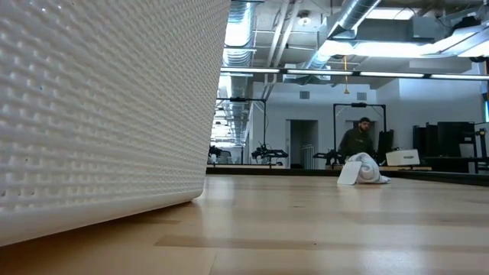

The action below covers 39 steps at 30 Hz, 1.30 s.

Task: Sort clothes
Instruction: Put the pink shirt into the top white laundry organizer, then put the white striped sock into the bottom white laundry organizer

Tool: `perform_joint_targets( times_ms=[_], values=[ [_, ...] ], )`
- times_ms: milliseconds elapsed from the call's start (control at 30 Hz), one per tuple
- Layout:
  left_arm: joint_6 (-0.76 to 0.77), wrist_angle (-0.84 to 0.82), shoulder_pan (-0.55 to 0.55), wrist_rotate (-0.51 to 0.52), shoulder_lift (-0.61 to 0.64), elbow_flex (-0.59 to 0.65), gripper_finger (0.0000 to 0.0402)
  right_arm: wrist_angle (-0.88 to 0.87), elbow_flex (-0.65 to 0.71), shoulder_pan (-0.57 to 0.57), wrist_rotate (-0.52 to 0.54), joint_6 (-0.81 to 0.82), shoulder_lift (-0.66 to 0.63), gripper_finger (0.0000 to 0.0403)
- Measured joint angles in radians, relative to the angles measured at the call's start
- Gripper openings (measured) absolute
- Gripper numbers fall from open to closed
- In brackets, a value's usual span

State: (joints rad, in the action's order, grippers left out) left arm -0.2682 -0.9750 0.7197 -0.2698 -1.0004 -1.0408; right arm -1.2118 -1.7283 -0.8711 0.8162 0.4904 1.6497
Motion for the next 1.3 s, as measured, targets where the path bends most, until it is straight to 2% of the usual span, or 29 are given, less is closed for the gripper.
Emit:
perform_joint_targets(
  times_ms=[133, 567, 700, 1000, 1300],
  values=[
    [-0.003, -0.032, 0.000, -0.023, 0.001, -0.045, 0.0291, 0.000, 0.000, 0.000, 0.000, 0.000, 0.000, 0.0291],
    [0.045, 0.008, -0.021, -0.019, 0.084, -0.200, 0.0290, 0.000, 0.000, 0.000, 0.000, -0.001, 0.000, 0.0291],
    [0.092, 0.078, -0.078, -0.021, 0.158, -0.209, 0.0290, 0.000, 0.000, 0.001, 0.000, -0.001, 0.000, 0.0291],
    [0.196, 0.291, -0.281, -0.026, 0.346, -0.209, 0.0290, -0.010, 0.000, 0.019, 0.000, -0.004, 0.000, 0.0291],
    [0.232, 0.298, -0.333, -0.026, 0.489, -0.165, 0.0290, -0.018, 0.000, 0.052, 0.000, -0.009, 0.000, 0.0291]
  ],
)
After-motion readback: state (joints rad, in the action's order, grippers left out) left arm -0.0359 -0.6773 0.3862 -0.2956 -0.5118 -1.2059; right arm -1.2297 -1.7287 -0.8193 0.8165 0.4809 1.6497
